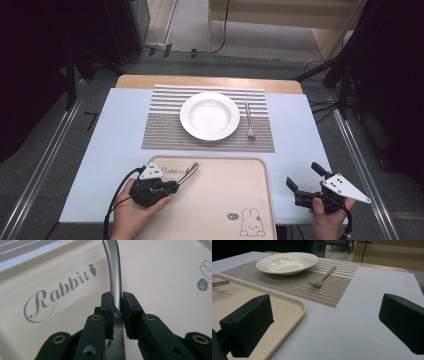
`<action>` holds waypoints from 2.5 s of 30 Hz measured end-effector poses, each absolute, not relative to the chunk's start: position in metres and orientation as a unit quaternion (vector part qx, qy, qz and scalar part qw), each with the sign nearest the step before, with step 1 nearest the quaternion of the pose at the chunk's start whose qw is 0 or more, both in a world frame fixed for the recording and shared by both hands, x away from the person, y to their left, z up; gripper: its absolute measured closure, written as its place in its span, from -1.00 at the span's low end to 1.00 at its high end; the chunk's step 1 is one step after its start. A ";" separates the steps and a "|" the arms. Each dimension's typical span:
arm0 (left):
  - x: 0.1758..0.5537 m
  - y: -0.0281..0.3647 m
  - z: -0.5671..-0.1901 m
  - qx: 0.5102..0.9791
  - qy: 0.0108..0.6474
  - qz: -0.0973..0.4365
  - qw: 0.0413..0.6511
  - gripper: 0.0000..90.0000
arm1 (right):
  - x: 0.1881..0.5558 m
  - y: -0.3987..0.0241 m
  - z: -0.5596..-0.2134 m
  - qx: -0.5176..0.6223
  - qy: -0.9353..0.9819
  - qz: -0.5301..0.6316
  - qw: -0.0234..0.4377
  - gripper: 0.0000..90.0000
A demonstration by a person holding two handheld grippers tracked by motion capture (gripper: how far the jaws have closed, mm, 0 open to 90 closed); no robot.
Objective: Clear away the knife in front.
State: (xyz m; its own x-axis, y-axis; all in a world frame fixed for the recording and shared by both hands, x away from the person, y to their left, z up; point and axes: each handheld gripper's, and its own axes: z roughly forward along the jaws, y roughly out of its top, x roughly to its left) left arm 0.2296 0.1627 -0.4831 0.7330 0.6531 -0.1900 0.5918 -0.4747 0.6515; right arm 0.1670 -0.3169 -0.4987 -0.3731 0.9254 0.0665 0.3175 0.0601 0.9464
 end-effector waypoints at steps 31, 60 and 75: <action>0.226 0.124 -0.487 0.889 0.293 0.077 0.344 1.00 | 0.167 -0.314 -0.499 0.470 0.665 0.495 0.304 -1.00; 0.249 0.162 -0.497 0.872 0.357 0.111 0.316 1.00 | 0.167 -0.316 -0.501 0.471 0.665 0.494 0.303 -1.00; 0.245 0.193 -0.496 0.858 0.387 0.112 0.319 1.00 | 0.168 -0.315 -0.502 0.474 0.665 0.493 0.300 -1.00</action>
State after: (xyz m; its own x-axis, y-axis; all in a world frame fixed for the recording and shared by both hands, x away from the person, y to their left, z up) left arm 0.2447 0.1926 -0.4959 0.6761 0.7348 -0.0544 0.5921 -0.4979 0.6336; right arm 0.1682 -0.3154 -0.5016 -0.3711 0.9261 0.0681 0.3351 0.0651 0.9399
